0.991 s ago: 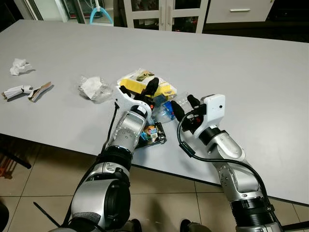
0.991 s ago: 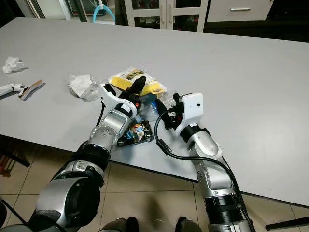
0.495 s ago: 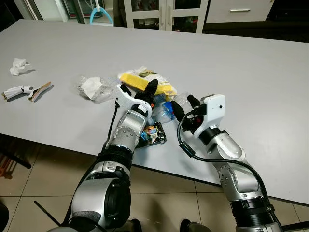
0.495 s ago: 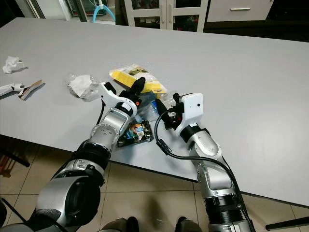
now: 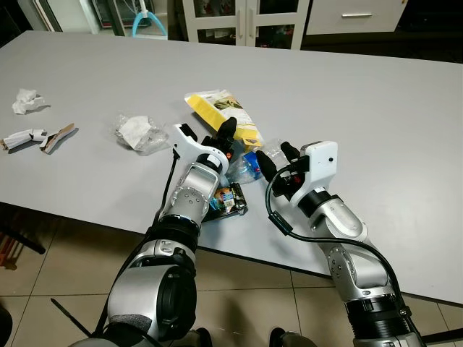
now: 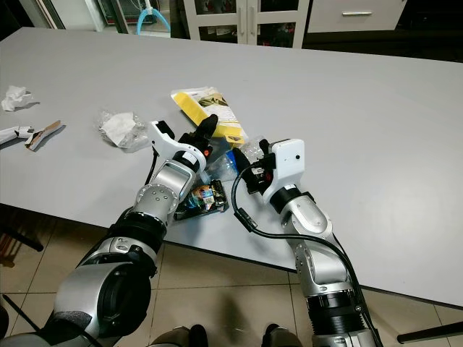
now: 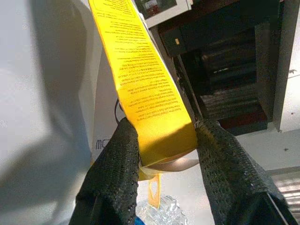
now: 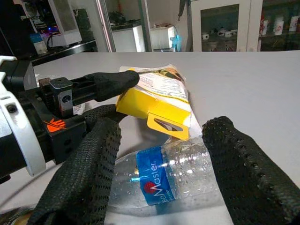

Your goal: Picking trash to rubbish bin

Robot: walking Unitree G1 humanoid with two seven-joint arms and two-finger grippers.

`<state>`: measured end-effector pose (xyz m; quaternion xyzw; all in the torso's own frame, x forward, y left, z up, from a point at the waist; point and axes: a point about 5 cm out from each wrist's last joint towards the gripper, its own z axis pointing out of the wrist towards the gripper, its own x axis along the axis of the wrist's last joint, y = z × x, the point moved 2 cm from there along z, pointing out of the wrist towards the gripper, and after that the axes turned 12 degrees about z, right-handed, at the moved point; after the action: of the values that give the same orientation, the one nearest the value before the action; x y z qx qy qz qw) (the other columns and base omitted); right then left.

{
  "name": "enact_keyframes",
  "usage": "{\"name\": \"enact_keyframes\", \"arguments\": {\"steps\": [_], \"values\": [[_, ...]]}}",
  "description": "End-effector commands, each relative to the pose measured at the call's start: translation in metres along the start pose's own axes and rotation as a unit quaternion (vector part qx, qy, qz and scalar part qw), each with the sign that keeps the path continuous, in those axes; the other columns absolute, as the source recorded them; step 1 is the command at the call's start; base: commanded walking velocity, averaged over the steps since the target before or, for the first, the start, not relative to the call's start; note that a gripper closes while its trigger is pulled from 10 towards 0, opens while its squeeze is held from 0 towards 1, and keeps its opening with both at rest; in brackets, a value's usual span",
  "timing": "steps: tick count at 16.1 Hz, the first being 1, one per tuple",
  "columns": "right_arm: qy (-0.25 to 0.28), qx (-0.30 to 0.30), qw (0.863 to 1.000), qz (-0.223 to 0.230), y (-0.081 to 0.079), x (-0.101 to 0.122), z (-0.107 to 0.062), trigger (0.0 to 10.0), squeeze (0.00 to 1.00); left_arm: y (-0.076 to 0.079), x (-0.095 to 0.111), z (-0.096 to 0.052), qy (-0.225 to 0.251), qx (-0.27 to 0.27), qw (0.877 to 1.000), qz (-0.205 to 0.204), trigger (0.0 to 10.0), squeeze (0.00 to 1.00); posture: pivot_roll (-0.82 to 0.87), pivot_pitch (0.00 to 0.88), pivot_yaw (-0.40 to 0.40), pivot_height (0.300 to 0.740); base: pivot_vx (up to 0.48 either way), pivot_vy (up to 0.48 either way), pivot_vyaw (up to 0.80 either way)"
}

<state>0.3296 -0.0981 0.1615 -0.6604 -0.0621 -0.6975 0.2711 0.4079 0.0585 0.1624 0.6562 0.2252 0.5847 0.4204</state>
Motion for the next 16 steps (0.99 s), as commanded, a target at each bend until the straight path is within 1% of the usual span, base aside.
{"name": "enact_keyframes", "arguments": {"steps": [1, 3, 5, 6, 7, 8, 9, 10, 11, 12, 13, 14, 15, 16], "values": [[0.001, -0.005, 1.000, -0.003, 0.000, 0.001, -0.003, 10.0, 0.00, 0.033, -0.042, 0.004, -0.042, -0.027, 0.998, -0.039, 0.0, 0.00, -0.17, 0.152, 0.089, 0.740, 0.000, 0.000, 0.00], [0.000, -0.007, 1.000, -0.002, 0.001, 0.001, -0.004, 10.0, 0.00, 0.032, -0.042, 0.004, -0.041, -0.028, 0.998, -0.041, 0.0, 0.00, -0.17, 0.153, 0.089, 0.740, 0.000, 0.000, 0.00], [0.001, -0.008, 1.000, -0.002, 0.001, 0.001, -0.003, 10.0, 0.00, 0.031, -0.041, 0.003, -0.039, -0.029, 0.998, -0.027, 0.0, 0.00, -0.17, 0.153, 0.089, 0.740, 0.000, 0.000, 0.00], [0.001, -0.009, 1.000, -0.002, 0.001, 0.000, -0.003, 10.0, 0.00, 0.030, -0.037, 0.003, -0.032, -0.032, 0.999, 0.011, 0.0, 0.00, -0.17, 0.152, 0.091, 0.740, 0.000, 0.000, 0.00], [0.002, -0.011, 1.000, -0.001, 0.001, 0.000, -0.003, 10.0, 0.00, 0.027, -0.032, 0.002, -0.024, -0.028, 0.998, 0.049, 9.0, 0.00, -0.16, 0.152, 0.092, 0.740, 0.000, 0.000, 0.00], [0.003, -0.015, 1.000, -0.001, 0.002, 0.000, -0.003, 10.0, 0.00, 0.024, -0.027, 0.002, -0.014, -0.025, 0.997, 0.071, 10.0, 0.00, -0.16, 0.150, 0.093, 0.740, 0.000, 0.000, 0.00], [0.007, -0.025, 1.000, -0.002, 0.005, 0.001, -0.002, 10.0, 0.00, 0.017, -0.005, -0.001, 0.027, -0.014, 0.988, 0.151, 10.0, 0.00, -0.16, 0.151, 0.094, 0.740, 0.000, 0.000, 0.00], [0.011, -0.031, 0.999, -0.002, 0.006, 0.003, -0.001, 10.0, 0.00, 0.015, 0.008, -0.003, 0.052, -0.010, 0.980, 0.194, 10.0, 0.00, -0.15, 0.149, 0.096, 0.740, 0.000, 0.000, 0.00], [0.017, -0.041, 0.999, -0.003, 0.009, 0.005, 0.000, 10.0, 0.00, 0.015, 0.018, -0.005, 0.076, -0.007, 0.965, 0.251, 10.0, 0.00, -0.15, 0.146, 0.096, 0.740, 0.000, 0.000, 0.00], [0.019, -0.044, 0.999, -0.003, 0.010, 0.005, 0.000, 10.0, 0.00, 0.015, 0.021, -0.005, 0.084, -0.007, 0.959, 0.270, 10.0, 0.00, -0.15, 0.146, 0.096, 0.740, 0.000, 0.000, 0.00], [0.026, -0.051, 0.998, -0.003, 0.011, 0.008, 0.001, 10.0, 0.00, 0.020, 0.042, -0.010, 0.127, -0.006, 0.929, 0.347, 10.0, 0.00, -0.14, 0.142, 0.097, 0.740, 0.000, 0.000, 0.00], [0.034, -0.058, 0.998, -0.002, 0.013, 0.011, 0.003, 10.0, 0.00, 0.027, 0.058, -0.015, 0.164, -0.007, 0.893, 0.418, 10.0, 0.00, -0.14, 0.140, 0.098, 0.740, 0.000, 0.000, 0.00], [0.041, -0.064, 0.997, -0.001, 0.014, 0.014, 0.003, 10.0, 0.00, 0.031, 0.062, -0.017, 0.176, -0.013, 0.869, 0.462, 10.0, 0.00, -0.14, 0.137, 0.098, 0.740, 0.000, 0.000, 0.00], [0.061, -0.082, 0.995, 0.002, 0.018, 0.021, 0.004, 10.0, 0.00, 0.036, 0.064, -0.022, 0.191, -0.021, 0.846, 0.497, 10.0, 0.00, -0.13, 0.133, 0.099, 0.740, 0.000, 0.000, 0.00]]}}
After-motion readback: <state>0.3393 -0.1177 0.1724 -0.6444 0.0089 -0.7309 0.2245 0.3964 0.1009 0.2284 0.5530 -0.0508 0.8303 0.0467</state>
